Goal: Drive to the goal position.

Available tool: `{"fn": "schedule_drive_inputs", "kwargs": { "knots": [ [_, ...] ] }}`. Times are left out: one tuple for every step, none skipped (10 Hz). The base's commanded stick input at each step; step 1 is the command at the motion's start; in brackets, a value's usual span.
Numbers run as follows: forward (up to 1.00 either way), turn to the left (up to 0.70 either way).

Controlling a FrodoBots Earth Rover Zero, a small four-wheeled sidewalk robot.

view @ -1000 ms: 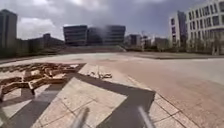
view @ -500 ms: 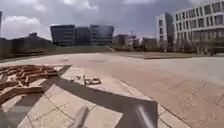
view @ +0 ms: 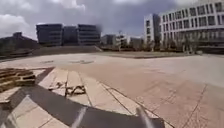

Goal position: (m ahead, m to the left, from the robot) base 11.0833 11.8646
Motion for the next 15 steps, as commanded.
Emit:
{"fn": "schedule_drive_inputs", "kwargs": {
  "knots": [
    [1.00,-0.36],
    [1.00,-0.36],
    [1.00,-0.36],
    [1.00,-0.36],
    [1.00,-0.36],
    [1.00,-0.36],
    [1.00,-0.36],
    [1.00,-0.36],
    [1.00,-0.36],
    [1.00,-0.36],
    [1.00,-0.36],
    [1.00,-0.32],
    [1.00,-0.21],
    [1.00,0.01],
    [1.00,0.04]
  ]
}}
